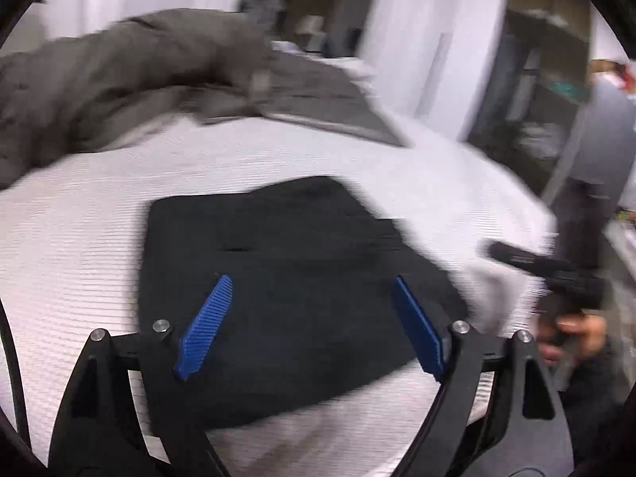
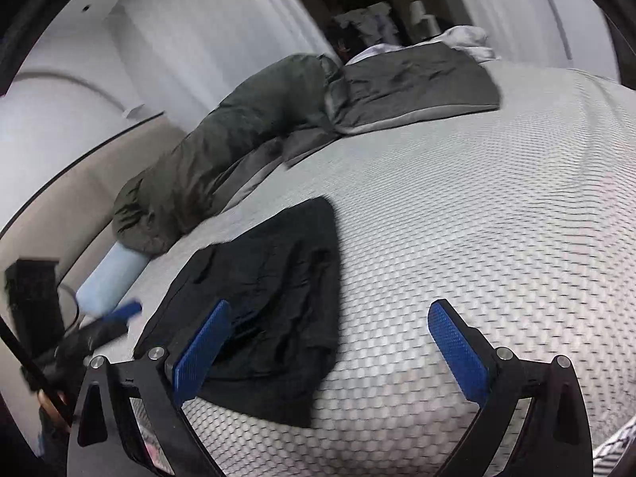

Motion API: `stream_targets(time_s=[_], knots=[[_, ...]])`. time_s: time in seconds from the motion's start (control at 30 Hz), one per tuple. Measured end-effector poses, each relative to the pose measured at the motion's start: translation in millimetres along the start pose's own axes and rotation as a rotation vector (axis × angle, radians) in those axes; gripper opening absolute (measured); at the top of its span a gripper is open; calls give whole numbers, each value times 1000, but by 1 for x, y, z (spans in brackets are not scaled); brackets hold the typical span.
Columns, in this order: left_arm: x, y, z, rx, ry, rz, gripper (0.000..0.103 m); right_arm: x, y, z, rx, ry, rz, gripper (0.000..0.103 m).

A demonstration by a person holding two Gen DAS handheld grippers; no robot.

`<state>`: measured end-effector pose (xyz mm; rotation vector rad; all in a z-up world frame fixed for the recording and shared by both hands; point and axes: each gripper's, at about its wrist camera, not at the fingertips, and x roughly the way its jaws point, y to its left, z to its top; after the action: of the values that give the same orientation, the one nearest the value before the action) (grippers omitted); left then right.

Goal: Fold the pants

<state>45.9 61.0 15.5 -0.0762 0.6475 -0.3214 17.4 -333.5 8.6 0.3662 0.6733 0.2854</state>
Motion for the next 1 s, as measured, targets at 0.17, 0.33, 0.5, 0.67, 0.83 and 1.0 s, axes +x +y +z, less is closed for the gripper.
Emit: stream_targets(time_s=[0.17, 0.33, 0.5, 0.67, 0.83, 1.0], knots=[[24, 40, -18, -81, 71, 98, 81, 15, 32, 0, -79, 72, 145, 82], [35, 47, -34, -27, 113, 149, 81, 58, 50, -1, -92, 209, 141, 77], [35, 46, -46, -30, 129, 129, 82, 87, 40, -5, -23, 287, 61, 72], [32, 44, -38, -42, 127, 127, 82, 95, 50, -1, -72, 255, -25, 31], [18, 33, -37, -34, 94, 121, 82, 66, 73, 1, -199, 138, -20, 8], [-2, 17, -33, 10, 40, 82, 82, 39, 76, -10, -271, 106, -71, 8]])
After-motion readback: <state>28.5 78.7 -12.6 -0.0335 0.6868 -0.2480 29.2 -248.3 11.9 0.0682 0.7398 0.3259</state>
